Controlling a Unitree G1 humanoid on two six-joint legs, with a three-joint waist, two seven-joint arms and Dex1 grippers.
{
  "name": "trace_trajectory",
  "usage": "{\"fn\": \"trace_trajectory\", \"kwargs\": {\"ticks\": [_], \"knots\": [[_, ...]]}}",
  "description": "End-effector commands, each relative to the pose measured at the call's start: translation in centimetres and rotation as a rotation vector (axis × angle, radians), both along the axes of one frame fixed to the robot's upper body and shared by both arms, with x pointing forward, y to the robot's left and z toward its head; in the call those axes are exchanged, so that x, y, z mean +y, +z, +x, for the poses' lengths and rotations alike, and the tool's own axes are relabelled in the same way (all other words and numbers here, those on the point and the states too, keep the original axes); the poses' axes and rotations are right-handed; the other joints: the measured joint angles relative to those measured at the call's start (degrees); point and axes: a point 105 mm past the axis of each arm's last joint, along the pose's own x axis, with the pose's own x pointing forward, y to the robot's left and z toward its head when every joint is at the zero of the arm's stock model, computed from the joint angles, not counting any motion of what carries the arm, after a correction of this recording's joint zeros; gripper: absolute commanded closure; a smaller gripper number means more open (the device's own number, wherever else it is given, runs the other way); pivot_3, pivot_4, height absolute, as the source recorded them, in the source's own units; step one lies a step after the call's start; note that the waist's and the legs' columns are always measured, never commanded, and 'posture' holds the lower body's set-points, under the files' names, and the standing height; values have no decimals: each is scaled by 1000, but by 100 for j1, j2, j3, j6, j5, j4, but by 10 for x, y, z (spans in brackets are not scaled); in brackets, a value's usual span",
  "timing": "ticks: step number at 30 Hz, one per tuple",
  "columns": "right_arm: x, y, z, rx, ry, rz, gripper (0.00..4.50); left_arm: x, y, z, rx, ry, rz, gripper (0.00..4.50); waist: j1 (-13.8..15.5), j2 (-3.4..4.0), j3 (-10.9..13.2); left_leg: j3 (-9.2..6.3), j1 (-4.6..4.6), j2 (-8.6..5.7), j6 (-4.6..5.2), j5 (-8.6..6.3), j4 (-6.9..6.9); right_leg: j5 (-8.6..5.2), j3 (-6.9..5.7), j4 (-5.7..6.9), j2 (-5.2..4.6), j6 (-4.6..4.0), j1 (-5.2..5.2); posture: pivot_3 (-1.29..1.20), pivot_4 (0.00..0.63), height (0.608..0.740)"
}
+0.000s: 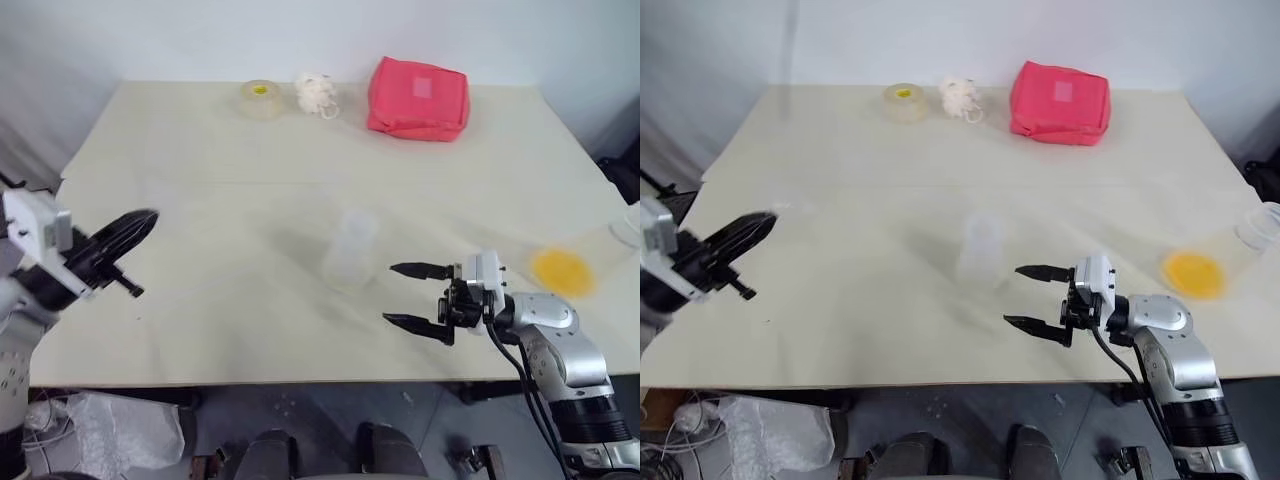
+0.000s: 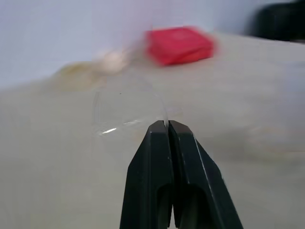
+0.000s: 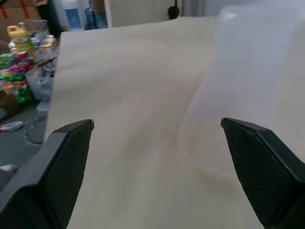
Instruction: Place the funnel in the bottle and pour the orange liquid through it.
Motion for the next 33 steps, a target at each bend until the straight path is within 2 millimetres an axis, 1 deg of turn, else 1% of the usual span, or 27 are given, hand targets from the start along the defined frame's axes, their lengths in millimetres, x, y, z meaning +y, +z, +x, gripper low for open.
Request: {"fn": "trace_trajectory", "kwargs": {"ticks": [1,2,4,8,10,15,17,20,22,27,33], "knots": [[-7,19,1,-71,-42,15,0,-31,14,13,-41,-188,96,4470,-43,1,1,7,-4,0,-4,-2,-4,0,-12,-2,9,1,-7,0,150,740],[-9,20,1,-78,-57,17,0,-40,18,18,-54,-245,122,4470,-45,1,3,6,-3,3,-6,-3,-5,0,-19,5,13,1,-9,0,150,740],[-10,22,1,-85,-76,20,0,-52,24,26,-70,-321,157,4470,-80,2,3,29,-13,7,-14,1,-4,0,-34,4,24,1,-14,0,150,740],[-11,21,-7,-98,-135,42,0,-89,41,41,-135,-532,258,4470,-40,0,7,44,-17,8,-16,2,2,0,-36,4,27,1,-12,0,150,740],[-10,20,-11,-99,-156,49,0,-99,43,46,-151,-595,307,4470,-32,-1,8,49,-19,6,-16,2,7,0,-34,0,27,2,-11,0,150,740],[-11,18,-20,-102,-215,61,0,-113,40,58,-175,-688,448,4470,-20,-2,9,56,-18,8,-16,3,5,0,-33,0,29,3,-14,0,150,740],[-11,18,-22,-103,-233,64,0,-116,41,63,-196,-700,479,4470,-5,-3,10,57,-18,8,-16,3,6,1,-32,0,29,4,-14,0,150,740],[-13,16,-30,-104,-283,69,0,-127,40,67,-229,-749,548,4470,32,-6,12,57,-19,8,-15,3,9,1,-32,0,28,4,-14,0,150,740],[-14,14,-33,-102,-299,71,0,-132,40,69,-248,-766,557,4470,65,-8,14,56,-20,7,-15,3,12,1,-32,0,27,4,-13,0,150,740],[-15,13,-37,-100,-329,72,0,-144,36,70,-277,-828,625,4470,59,-11,15,54,-26,5,-11,3,19,3,-32,-1,25,8,-12,0,150,740],[-17,13,-37,-102,-340,72,0,-156,40,68,-323,-889,691,4470,59,-14,17,53,-26,7,-10,3,18,3,-33,-1,26,8,-13,0,150,740]]}}
